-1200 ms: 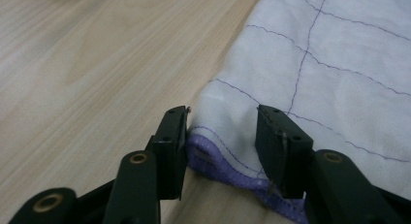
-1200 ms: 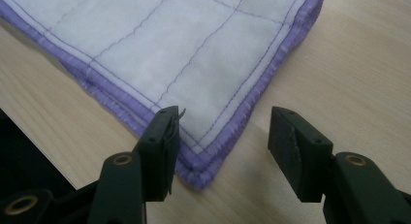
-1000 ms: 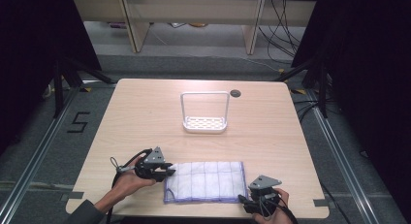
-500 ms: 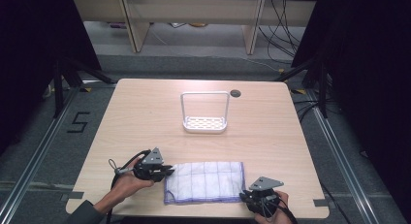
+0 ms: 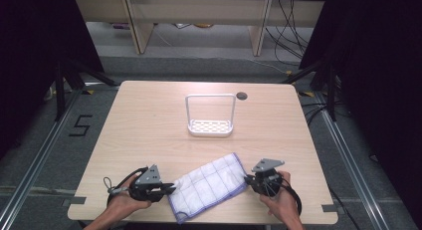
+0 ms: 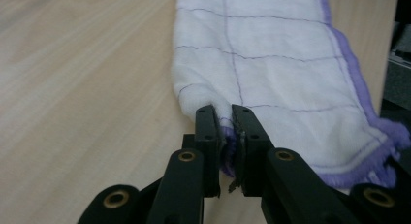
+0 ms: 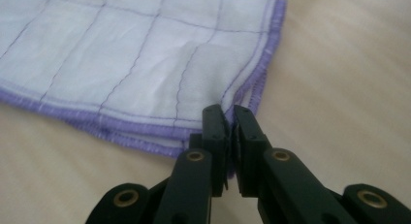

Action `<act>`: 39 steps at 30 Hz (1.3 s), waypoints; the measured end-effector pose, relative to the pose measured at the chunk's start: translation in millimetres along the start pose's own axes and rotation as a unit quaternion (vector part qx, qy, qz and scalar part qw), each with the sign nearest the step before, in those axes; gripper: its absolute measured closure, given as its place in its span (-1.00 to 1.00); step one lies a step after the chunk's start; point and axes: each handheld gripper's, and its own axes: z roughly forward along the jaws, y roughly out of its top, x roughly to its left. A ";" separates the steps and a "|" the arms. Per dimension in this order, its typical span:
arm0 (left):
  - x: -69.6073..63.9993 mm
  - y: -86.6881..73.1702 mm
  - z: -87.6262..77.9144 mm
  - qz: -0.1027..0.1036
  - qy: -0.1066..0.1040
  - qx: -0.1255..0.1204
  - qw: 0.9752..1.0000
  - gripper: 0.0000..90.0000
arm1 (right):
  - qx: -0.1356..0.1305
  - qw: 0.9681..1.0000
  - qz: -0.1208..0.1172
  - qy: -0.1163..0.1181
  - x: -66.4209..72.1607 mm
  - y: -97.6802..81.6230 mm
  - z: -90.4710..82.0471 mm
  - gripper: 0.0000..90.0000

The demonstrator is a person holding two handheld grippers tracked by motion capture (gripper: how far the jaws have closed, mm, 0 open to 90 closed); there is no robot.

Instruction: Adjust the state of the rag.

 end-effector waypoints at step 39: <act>64.8 56.0 20.1 -0.056 0.059 -0.052 0.995 -0.05 | -0.004 0.996 0.091 -0.016 -33.6 73.1 45.5 -0.10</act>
